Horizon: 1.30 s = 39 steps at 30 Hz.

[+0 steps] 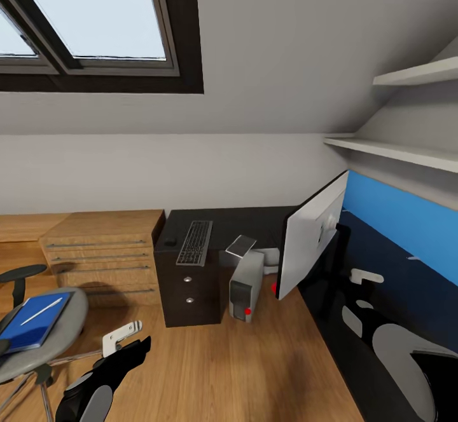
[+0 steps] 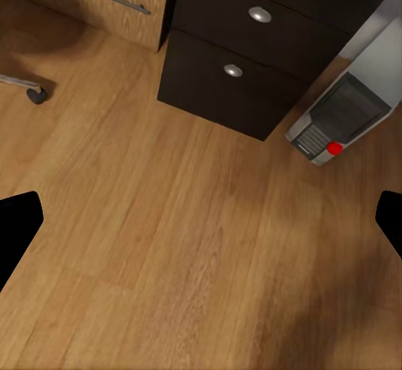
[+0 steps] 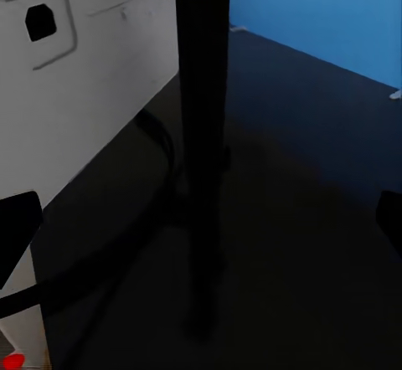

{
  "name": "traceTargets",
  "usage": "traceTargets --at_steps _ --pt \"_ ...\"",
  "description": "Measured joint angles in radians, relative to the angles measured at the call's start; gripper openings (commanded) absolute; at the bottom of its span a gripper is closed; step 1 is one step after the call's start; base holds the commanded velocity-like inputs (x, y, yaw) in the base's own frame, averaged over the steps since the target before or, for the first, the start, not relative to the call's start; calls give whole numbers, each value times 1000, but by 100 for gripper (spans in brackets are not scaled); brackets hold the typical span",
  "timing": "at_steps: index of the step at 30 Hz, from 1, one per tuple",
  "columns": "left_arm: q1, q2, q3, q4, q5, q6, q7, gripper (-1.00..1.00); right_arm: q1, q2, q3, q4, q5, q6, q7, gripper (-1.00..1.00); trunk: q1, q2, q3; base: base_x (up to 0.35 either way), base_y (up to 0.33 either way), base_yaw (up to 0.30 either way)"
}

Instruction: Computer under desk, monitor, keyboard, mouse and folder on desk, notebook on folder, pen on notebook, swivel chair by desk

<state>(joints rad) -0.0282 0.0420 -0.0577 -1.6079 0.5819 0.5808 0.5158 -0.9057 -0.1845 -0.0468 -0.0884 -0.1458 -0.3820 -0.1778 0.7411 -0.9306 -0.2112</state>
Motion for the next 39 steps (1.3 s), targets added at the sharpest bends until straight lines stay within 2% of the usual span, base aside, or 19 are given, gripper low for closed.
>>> traceTargets --at_steps 3,5,6,14,39 --pt "0 0 0 0 0 0 0 100 0 -2 0 1 -1 19 -2 100 12 -21 -9 0 0 0" --pt "0 0 0 0 0 1 0 100 0 -7 -2 0 -3 83 -4 100 15 -28 -13 0 0 0" --pt "0 0 0 0 0 1 0 100 0 -8 -1 0 -3 88 -5 100 15 -28 -13 0 0 0" --pt "1 3 -4 13 -5 1 -4 100 0 -9 1 0 -1 96 -43 100 15 -29 -13 52 -21 0" --pt "1 3 -8 38 -6 1 -5 100 -1 -14 0 -1 -2 88 -46 100 15 -28 -13 117 -17 0"
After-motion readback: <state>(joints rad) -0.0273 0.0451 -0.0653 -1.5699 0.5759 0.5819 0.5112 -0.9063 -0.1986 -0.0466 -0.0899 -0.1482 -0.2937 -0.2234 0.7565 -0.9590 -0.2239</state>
